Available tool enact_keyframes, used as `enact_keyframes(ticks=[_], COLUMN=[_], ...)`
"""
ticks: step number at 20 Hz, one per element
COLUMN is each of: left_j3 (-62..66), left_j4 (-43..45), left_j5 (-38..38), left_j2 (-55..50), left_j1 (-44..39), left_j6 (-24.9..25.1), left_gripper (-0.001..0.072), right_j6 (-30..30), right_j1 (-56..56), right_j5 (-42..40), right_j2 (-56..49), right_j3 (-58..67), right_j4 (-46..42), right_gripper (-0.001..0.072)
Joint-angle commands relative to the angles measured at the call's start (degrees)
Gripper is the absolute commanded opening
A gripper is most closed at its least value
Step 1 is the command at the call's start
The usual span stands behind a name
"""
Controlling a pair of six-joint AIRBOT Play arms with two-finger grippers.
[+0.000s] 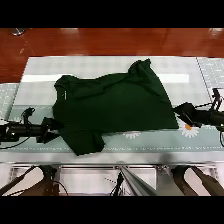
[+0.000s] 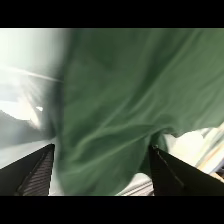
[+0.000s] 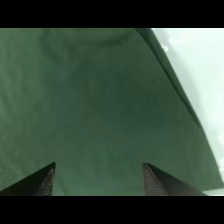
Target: Fold the shirts.
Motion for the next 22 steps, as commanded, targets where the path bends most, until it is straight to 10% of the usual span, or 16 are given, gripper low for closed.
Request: enact_keyframes(ticks=[1, 2, 3, 4, 9, 20, 22], left_j3=[-2.6, -2.5, -2.4, -2.2, -1.8, -1.8, -1.8], left_j4=[-3.1, -3.3, -3.3, -3.5, -3.5, -3.7, -3.9], left_j5=[4.9, 5.7, 6.1, 6.1, 6.3, 7.2, 7.2], left_j2=[-0.4, -0.4, -0.4, -0.4, -0.4, -0.4, -0.4], left_j1=[-3.7, -5.0, -5.6, -5.7, -5.7, -5.8, -6.0], left_j6=[3.3, 3.3, 3.7, 4.9, 5.0, 5.0, 6.2], left_gripper=[0.0697, 0.0586, 0.0198, 0.0027, 0.0021, 0.0021, 0.0021], right_j6=[-0.1, 0.0, 0.0, 0.0, 6.0, -0.2, -2.7], right_j1=[0.0, -1.0, -3.0, -5.7, -17.1, -4.5, -0.3], right_j5=[-0.7, -1.2, -1.2, -1.1, 4.8, -2.6, -4.3], right_j2=[0.2, 0.2, 0.2, 0.2, -1.9, -14.7, -17.5], right_j3=[-0.7, -0.6, -0.6, -0.6, -3.3, -3.8, -2.0], right_j4=[0.7, 0.5, 0.5, -0.5, -15.4, 2.9, 4.3], right_gripper=[0.0623, 0.0623, 0.0623, 0.0623, 0.0623, 0.0608, 0.0357])
